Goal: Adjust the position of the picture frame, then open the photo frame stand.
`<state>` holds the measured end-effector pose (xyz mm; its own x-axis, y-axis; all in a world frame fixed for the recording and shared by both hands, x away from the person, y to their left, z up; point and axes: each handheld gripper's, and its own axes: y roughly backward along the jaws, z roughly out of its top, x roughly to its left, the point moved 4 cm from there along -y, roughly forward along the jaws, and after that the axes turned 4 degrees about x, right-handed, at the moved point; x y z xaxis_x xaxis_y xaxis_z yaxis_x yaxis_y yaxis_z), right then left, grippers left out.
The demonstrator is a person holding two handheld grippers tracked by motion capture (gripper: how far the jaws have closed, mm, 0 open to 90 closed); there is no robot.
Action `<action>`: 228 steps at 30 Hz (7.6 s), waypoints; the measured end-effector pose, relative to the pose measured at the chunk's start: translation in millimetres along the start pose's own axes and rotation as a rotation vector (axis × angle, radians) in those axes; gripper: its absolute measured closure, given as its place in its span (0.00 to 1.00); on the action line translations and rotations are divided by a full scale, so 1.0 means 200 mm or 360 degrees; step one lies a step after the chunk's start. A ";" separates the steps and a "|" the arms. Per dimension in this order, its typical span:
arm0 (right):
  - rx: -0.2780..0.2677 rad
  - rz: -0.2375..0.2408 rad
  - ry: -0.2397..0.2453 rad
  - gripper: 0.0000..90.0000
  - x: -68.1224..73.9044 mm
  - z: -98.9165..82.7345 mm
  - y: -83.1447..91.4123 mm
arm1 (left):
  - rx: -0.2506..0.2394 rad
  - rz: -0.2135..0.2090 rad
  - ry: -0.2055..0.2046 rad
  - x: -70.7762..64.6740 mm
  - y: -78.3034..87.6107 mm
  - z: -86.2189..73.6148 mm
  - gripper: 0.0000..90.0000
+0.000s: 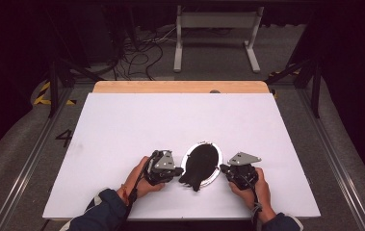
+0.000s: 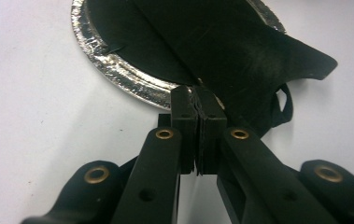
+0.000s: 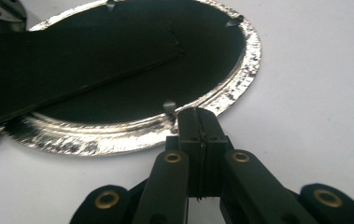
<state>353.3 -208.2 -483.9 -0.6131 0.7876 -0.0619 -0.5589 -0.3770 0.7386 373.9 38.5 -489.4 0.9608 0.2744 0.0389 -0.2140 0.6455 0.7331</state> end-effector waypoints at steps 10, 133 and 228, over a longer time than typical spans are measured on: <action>0.0011 0.0109 0.0057 1.00 0.08 -0.03 0.03 | 0.0029 -0.0023 -0.0015 -0.02 0.00 -0.01 1.00; -0.0155 0.0221 0.0120 0.78 0.05 0.18 -0.01 | -0.0175 0.0280 0.0244 0.15 0.39 -0.25 0.50; 0.0060 0.0252 0.0025 0.75 0.25 0.20 -0.15 | -0.0042 0.0405 0.0435 0.02 0.51 -0.55 0.13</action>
<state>361.7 -137.3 -482.6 -0.7007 0.7119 0.0472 -0.4331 -0.4770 0.7647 337.2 183.1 -489.2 0.7947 0.6062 0.0324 -0.4478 0.5494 0.7054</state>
